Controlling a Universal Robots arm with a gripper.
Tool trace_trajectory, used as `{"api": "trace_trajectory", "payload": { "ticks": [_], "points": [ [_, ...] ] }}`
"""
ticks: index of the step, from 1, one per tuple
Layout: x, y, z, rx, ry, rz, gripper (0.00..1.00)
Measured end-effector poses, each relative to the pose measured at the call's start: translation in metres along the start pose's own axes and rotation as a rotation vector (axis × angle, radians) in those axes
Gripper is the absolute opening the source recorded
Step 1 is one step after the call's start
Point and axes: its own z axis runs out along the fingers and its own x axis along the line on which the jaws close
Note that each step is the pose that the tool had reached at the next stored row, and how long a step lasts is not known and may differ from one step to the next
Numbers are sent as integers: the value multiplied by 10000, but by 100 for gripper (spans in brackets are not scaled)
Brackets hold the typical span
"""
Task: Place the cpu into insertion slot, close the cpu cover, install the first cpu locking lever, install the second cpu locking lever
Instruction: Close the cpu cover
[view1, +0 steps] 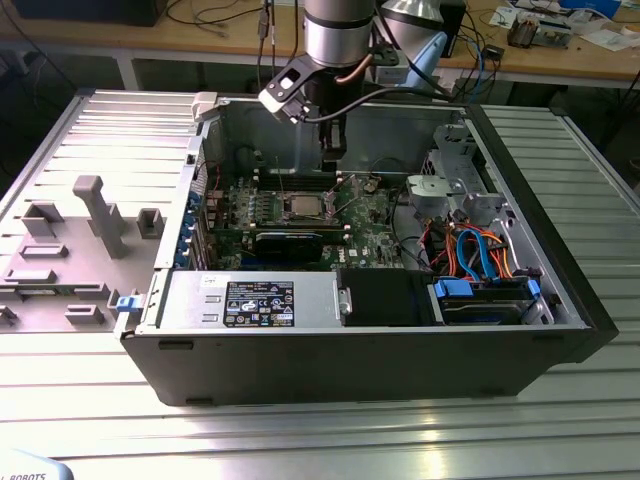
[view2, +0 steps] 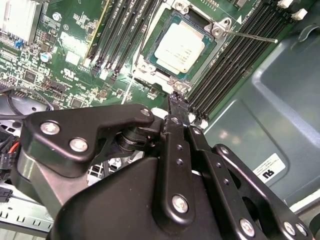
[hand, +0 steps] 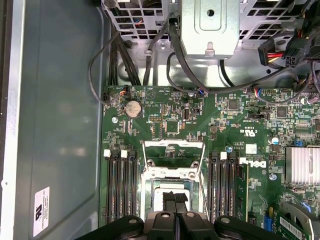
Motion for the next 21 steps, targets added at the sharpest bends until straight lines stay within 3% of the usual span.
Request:
{"api": "trace_trajectory", "payload": {
  "ticks": [13,21],
  "points": [
    [0,10,0,0,0,-1,11],
    [-1,65,2,0,0,0,11]
  ]
}}
